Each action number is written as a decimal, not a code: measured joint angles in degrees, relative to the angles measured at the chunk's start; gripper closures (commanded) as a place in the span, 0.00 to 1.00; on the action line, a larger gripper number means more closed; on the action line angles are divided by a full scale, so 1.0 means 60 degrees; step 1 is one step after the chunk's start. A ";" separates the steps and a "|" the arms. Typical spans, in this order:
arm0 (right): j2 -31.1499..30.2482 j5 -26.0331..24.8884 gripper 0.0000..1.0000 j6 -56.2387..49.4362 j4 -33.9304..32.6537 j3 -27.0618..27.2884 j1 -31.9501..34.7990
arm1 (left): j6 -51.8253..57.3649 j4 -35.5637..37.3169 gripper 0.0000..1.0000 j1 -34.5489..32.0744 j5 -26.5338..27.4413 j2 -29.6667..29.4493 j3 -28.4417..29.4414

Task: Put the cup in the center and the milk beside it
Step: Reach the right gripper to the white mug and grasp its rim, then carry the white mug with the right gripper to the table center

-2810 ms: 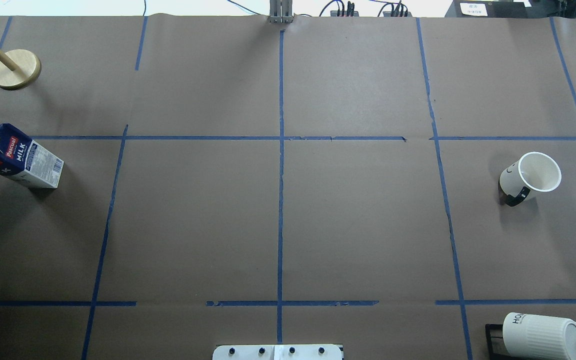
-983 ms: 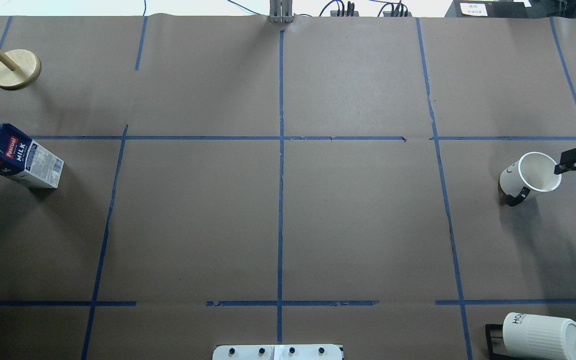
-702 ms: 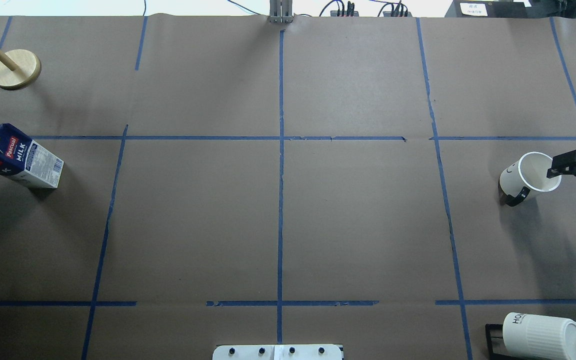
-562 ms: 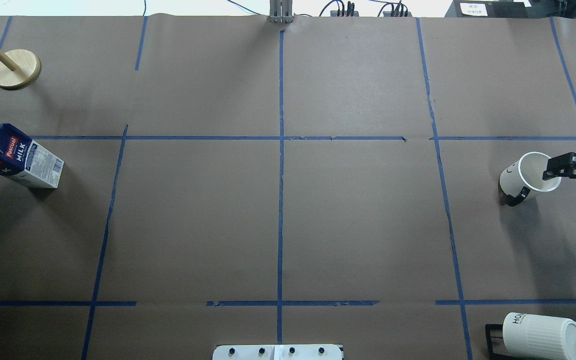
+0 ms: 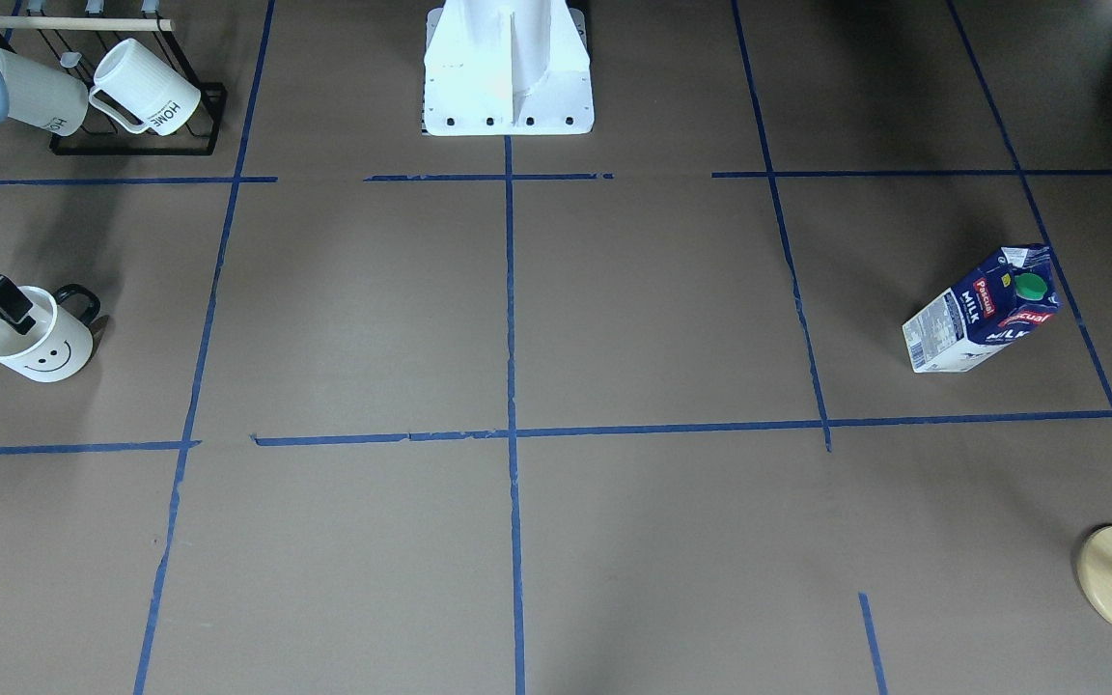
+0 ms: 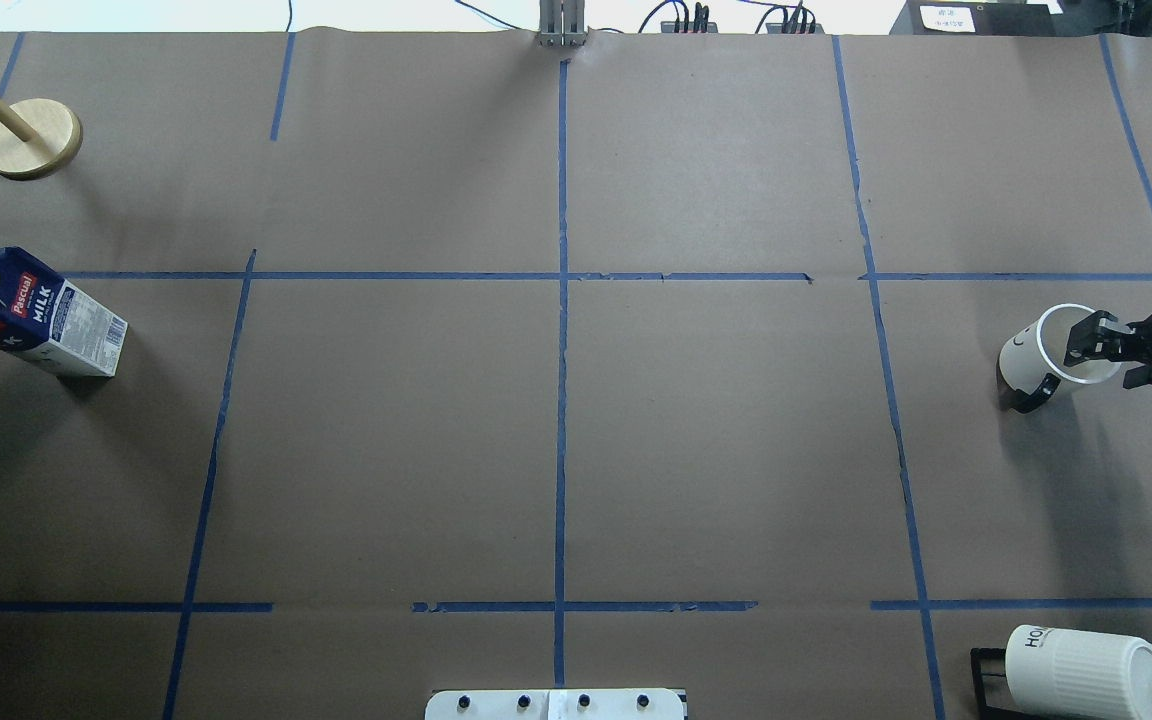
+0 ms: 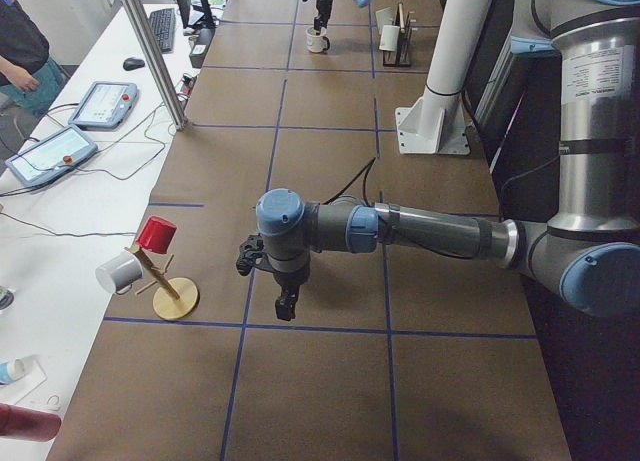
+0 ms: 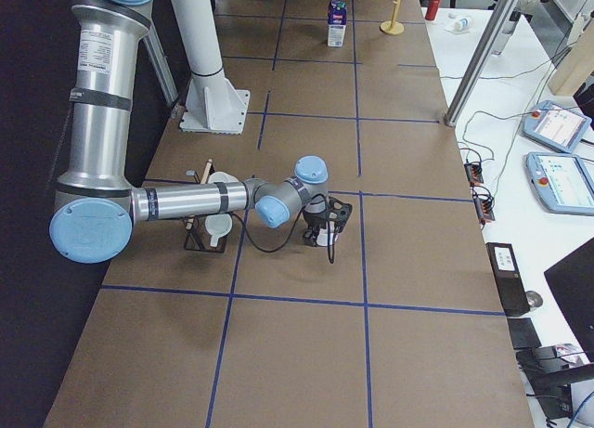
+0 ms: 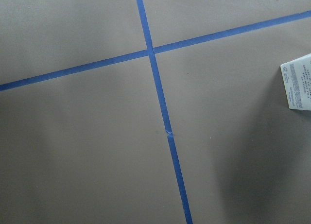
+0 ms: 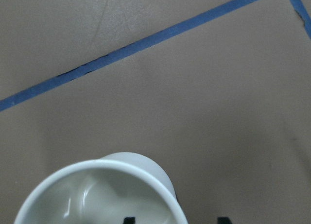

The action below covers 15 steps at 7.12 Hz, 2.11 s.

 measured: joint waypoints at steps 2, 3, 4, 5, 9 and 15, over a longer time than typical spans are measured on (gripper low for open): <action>0.0059 0.0002 0.96 0.0185 0.0003 -0.0014 -0.0012 | 0.0000 0.0011 0.00 0.0000 0.0000 0.0002 -0.0005; 0.0137 0.0068 0.97 0.0140 0.0000 0.0030 -0.0010 | 0.0000 0.0015 0.00 0.0000 0.0000 0.0002 -0.0010; 0.0288 0.0243 0.98 0.0070 -0.0029 0.0111 -0.0009 | 0.0000 0.0019 0.00 0.0000 0.0000 0.0002 -0.0022; 0.0491 0.0490 1.00 -0.0156 -0.0074 0.0190 -0.0022 | 0.0000 0.0026 0.00 0.0000 0.0000 0.0002 -0.0038; 0.3206 0.0703 1.00 -0.2296 -0.2209 0.0242 -0.0667 | 0.0000 0.0031 0.00 0.0000 -0.0009 0.0003 -0.0058; 0.7474 -0.1168 1.00 -0.2712 -0.4021 -0.1683 -0.2724 | 0.0000 0.0033 0.00 0.0024 -0.0015 0.0003 -0.0094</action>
